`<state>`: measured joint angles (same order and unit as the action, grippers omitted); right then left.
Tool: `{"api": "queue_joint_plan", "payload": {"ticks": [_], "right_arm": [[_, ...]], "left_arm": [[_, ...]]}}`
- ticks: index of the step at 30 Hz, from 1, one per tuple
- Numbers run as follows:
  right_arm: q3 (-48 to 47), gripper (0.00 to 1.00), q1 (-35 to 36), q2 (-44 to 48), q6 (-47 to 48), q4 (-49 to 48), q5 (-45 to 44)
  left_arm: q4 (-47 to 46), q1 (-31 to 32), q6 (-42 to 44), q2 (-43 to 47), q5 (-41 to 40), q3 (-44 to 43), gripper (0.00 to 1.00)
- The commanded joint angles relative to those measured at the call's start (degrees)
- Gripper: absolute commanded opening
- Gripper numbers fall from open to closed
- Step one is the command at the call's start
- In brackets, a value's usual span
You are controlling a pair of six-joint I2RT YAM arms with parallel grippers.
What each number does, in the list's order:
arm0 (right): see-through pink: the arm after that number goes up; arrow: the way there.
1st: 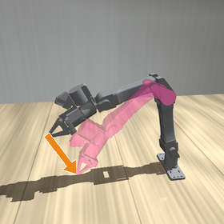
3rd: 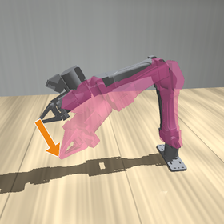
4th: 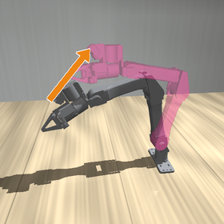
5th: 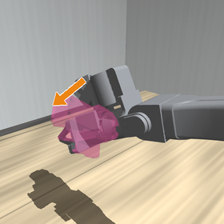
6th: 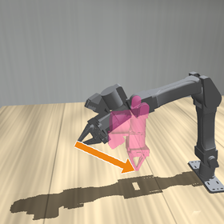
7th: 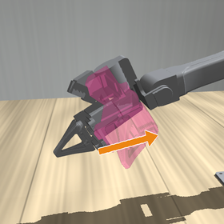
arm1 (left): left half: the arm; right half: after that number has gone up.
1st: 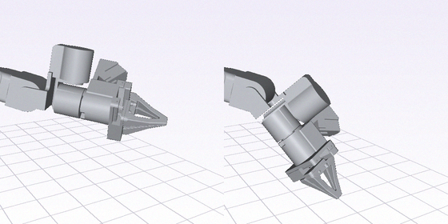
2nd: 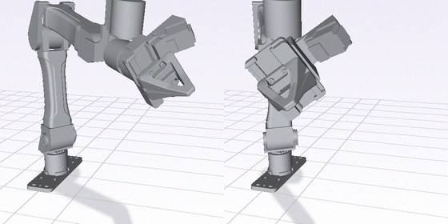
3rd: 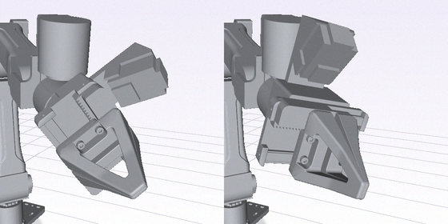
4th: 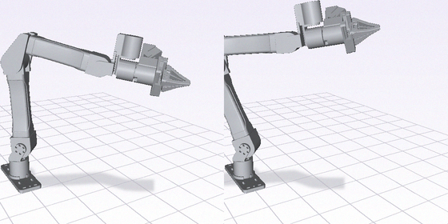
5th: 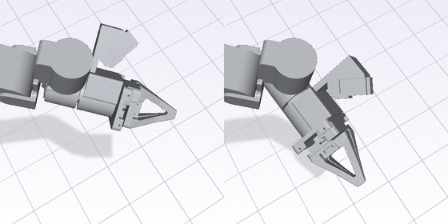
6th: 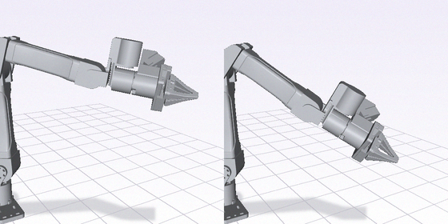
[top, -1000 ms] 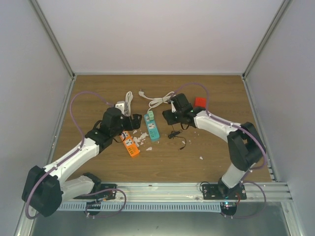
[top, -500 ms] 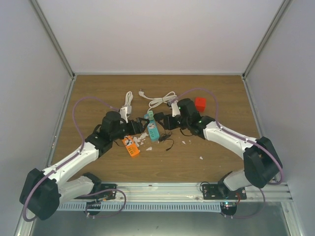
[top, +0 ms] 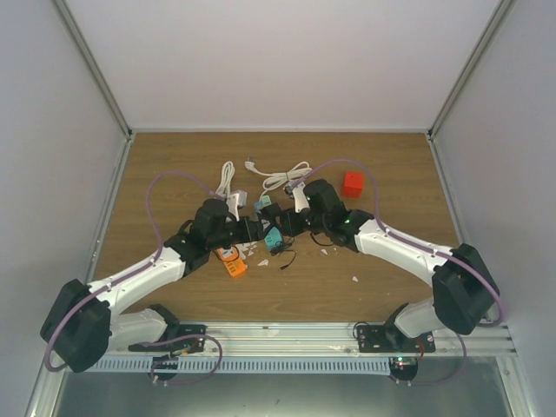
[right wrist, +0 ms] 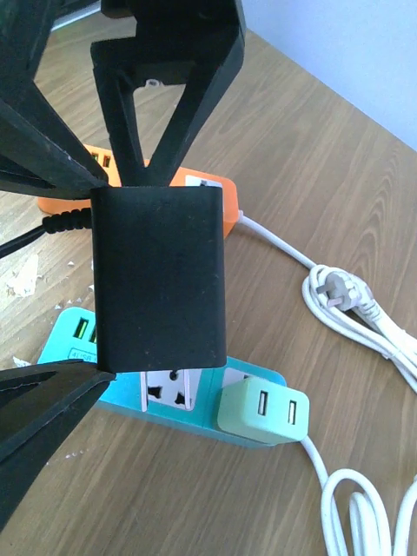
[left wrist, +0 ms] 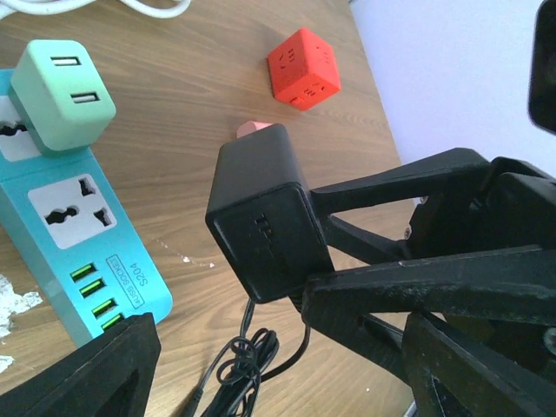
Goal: Insert the plug
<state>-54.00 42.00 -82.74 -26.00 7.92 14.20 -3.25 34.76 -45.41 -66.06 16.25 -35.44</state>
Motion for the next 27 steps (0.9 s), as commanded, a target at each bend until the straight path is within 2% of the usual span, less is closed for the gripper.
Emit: {"api": "queue_joint_plan", "payload": {"ticks": [1, 11, 17, 27], "right_arm": [[-1.37, 0.42, 1.61, 2.09, 0.37, -0.5, -1.13], [-0.66, 0.42, 3.09, 4.08, 1.22, 0.38, -2.46], [0.55, 0.43, 3.09, 7.26, 1.48, 1.17, -3.78], [1.15, 0.43, 3.07, 9.0, 1.3, 2.09, -4.77]], "left_arm": [[-4.76, 0.7, -1.2, -1.32, -0.05, -1.96, 0.78], [-7.83, 0.57, -4.54, 0.97, -2.57, -0.57, 0.68], [-9.73, 0.57, -4.22, 8.03, -4.1, 3.86, 0.73], [-5.81, 0.48, -2.63, 12.7, -4.93, 2.82, 0.75]]}}
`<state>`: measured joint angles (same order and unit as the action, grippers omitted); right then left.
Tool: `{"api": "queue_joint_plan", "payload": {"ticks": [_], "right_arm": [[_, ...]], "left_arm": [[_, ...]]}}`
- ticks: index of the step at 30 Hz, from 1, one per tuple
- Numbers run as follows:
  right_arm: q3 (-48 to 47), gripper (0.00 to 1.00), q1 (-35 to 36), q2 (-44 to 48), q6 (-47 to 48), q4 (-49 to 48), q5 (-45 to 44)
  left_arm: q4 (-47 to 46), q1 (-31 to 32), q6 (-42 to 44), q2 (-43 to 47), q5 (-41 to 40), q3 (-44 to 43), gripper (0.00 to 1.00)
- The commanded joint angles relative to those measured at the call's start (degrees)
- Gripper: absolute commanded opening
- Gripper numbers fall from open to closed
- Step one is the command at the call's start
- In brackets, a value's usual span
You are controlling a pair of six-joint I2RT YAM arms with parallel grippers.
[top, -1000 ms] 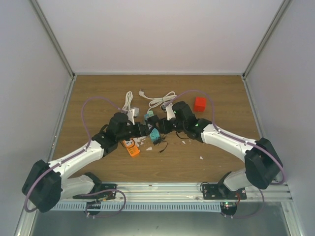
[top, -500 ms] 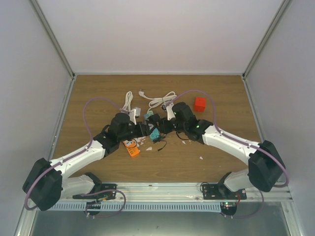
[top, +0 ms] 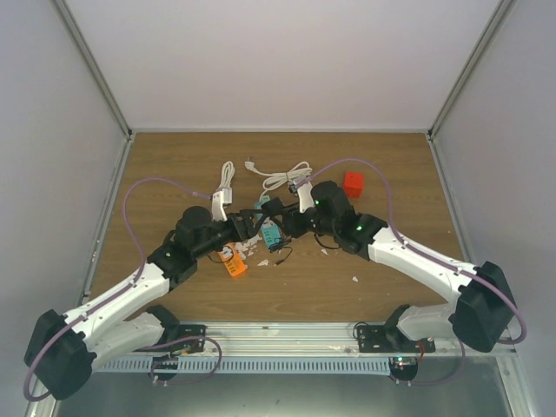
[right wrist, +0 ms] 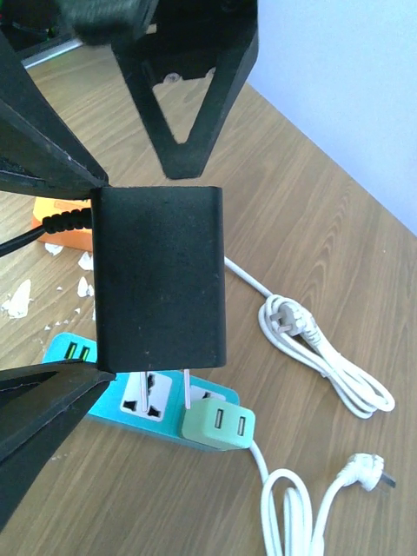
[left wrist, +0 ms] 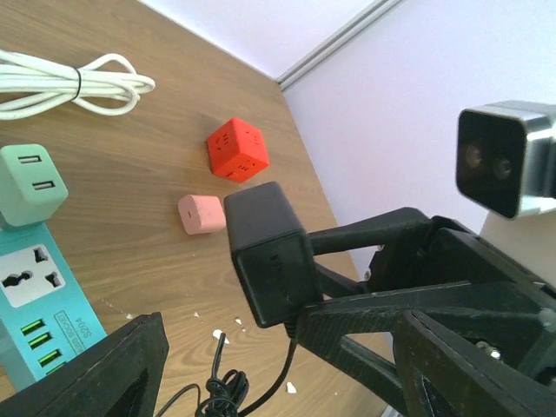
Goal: Insert the plug
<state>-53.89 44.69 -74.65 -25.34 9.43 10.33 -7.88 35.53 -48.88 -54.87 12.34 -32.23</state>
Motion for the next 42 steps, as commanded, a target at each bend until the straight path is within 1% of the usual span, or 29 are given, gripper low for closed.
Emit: {"api": "queue_joint_plan", "payload": {"ticks": [1, 5, 16, 22, 25, 30, 35, 42], "right_arm": [[1.15, 0.43, 0.4, 0.87, 0.69, 0.59, -1.08], [1.37, 0.43, 0.4, 0.57, 0.6, 0.01, -0.04], [1.54, 0.43, 0.83, -0.2, 0.65, -0.69, 0.37], [1.51, 0.43, 1.19, -0.94, 0.73, -1.07, 0.46], [1.44, 0.43, 1.49, -1.1, 0.84, -1.17, 0.48], [1.25, 0.43, 1.87, -1.35, 0.78, -1.26, 0.24], [0.98, 0.43, 2.32, -1.64, 0.83, -1.17, -0.02], [0.97, 0.43, 2.43, -1.39, 0.99, -0.91, -0.92]], "left_arm": [[-1.36, -0.28, 0.83, 1.88, -1.16, -0.07, 0.75], [-1.7, -0.28, 0.82, 1.38, -1.69, -0.12, 0.75], [-5.25, -0.28, -0.25, -8.48, 2.19, -3.24, 0.7], [-6.35, -0.37, -0.82, -9.18, 2.74, -3.63, 0.66], [-6.42, -0.5, -1.27, -8.57, 2.39, -3.58, 0.63], [-7.08, -0.55, -2.02, -8.44, 2.72, -3.55, 0.54], [-8.32, -0.55, -2.91, -9.75, 4.21, -3.91, 0.52], [-8.86, -0.55, -3.23, -10.79, 5.64, -4.12, 0.37]]}}
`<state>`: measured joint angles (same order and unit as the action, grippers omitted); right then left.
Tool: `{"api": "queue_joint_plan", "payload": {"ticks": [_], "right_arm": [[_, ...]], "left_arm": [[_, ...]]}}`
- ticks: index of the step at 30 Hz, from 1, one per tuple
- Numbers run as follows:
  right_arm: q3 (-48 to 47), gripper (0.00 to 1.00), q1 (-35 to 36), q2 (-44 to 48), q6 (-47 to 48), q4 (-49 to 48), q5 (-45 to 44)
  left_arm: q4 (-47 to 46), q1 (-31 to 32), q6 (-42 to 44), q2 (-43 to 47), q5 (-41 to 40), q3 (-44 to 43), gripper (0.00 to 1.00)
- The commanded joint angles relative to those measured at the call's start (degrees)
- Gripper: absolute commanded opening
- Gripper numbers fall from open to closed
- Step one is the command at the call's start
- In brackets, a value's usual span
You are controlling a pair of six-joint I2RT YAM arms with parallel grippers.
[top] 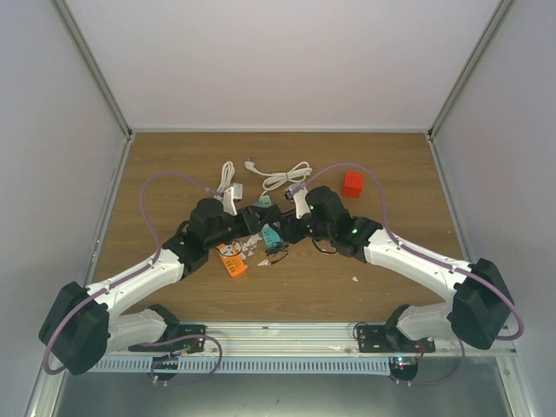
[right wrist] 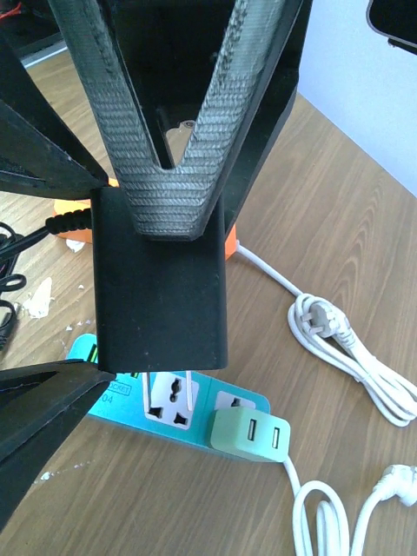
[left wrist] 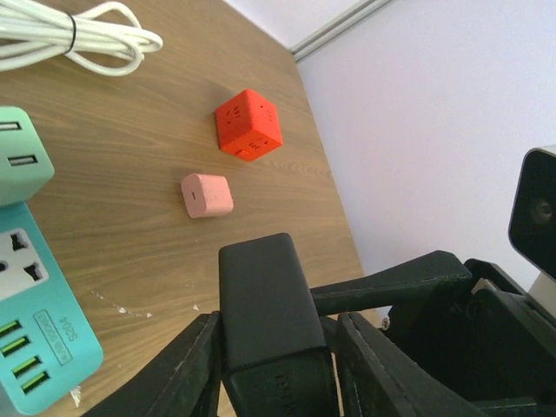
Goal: Insert the plug
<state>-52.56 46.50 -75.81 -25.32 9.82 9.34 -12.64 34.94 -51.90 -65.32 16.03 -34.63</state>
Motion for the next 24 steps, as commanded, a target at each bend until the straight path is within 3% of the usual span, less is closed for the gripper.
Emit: {"api": "queue_joint_plan", "payload": {"ticks": [1, 9, 12, 15, 16, 24], "right_arm": [[-0.3, 0.43, 0.62, -0.22, 1.02, -1.3, -0.04], [-0.16, 0.47, 0.65, -0.28, 1.13, -1.44, -0.5], [0.15, 0.68, 0.63, 0.14, 1.07, -1.89, -1.07], [0.19, 0.96, 0.61, 0.57, 0.8, -1.41, -2.28], [0.21, 0.99, 0.61, 0.71, 0.61, -0.94, -3.07], [2.32, 1.0, 0.28, 6.96, -6.53, 7.99, -18.34]], "left_arm": [[-3.95, 0.04, -0.22, -0.29, 1.93, -1.67, 0.35], [-1.48, 0.04, 0.5, -0.04, 1.35, -2.62, 0.11], [1.23, 0.04, 1.42, -0.77, -0.4, -4.01, 0.0], [6.5, 0.04, 3.28, -2.09, -3.12, -6.81, 0.0], [9.02, 0.04, 3.83, -2.62, -4.61, -8.09, 0.0], [29.54, 0.04, 7.35, -6.15, -19.74, -19.5, 0.0]]}}
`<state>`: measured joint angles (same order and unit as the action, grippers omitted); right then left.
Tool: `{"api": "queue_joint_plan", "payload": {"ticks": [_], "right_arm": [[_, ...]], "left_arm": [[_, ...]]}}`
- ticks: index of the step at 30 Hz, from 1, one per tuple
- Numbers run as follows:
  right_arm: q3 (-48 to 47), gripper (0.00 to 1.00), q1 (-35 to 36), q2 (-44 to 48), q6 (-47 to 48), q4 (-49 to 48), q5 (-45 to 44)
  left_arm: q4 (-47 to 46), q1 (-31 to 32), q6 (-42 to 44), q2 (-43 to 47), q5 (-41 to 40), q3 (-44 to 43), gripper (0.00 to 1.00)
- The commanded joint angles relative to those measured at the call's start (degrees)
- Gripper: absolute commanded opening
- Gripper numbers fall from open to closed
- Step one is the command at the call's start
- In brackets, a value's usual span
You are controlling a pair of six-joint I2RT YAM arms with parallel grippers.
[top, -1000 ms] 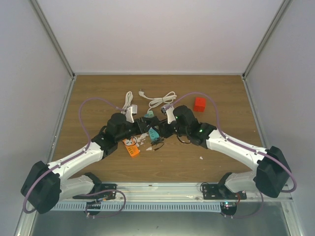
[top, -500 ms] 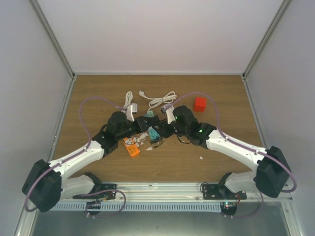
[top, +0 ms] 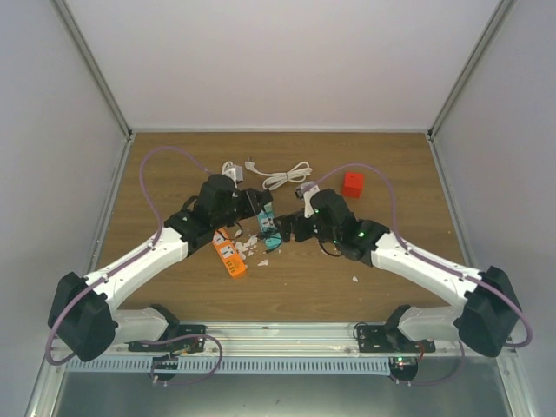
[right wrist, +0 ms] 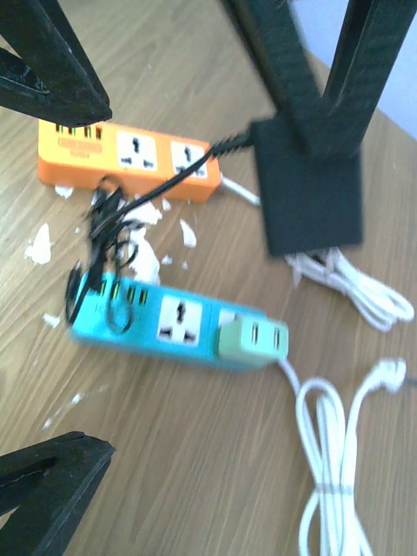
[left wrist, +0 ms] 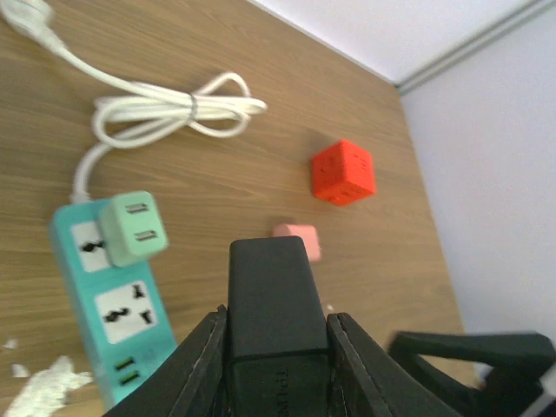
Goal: Insert the plug
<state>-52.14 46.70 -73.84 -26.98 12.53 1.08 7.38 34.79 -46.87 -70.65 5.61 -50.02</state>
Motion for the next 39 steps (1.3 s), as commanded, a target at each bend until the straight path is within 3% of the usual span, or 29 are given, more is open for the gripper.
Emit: {"api": "queue_joint_plan", "payload": {"ticks": [1, 8, 15, 29, 39], "right_arm": [[2.72, 1.0, 0.06, 6.34, -6.12, 6.37, -11.84], [7.12, 1.0, -0.03, 17.33, -13.07, 13.05, -19.49], [10.51, 1.0, -0.03, 27.12, -16.79, 16.74, -24.65], [13.76, 1.0, -0.03, 33.64, -15.84, 18.75, -28.71], [14.43, 1.0, -0.03, 36.02, -14.73, 17.67, -28.62]], "left_arm": [[10.58, 0.2, 2.18, -0.99, -10.07, -4.67, 0.0], [21.37, 0.2, -0.51, -9.1, -11.58, -10.63, 0.0], [25.98, 1.79, -0.46, -21.51, -8.87, -18.54, 0.0], [39.11, 6.13, -6.92, -36.09, -14.56, -33.02, 0.0], [43.75, 6.08, -10.72, -37.78, -17.7, -35.84, 0.0]]}}
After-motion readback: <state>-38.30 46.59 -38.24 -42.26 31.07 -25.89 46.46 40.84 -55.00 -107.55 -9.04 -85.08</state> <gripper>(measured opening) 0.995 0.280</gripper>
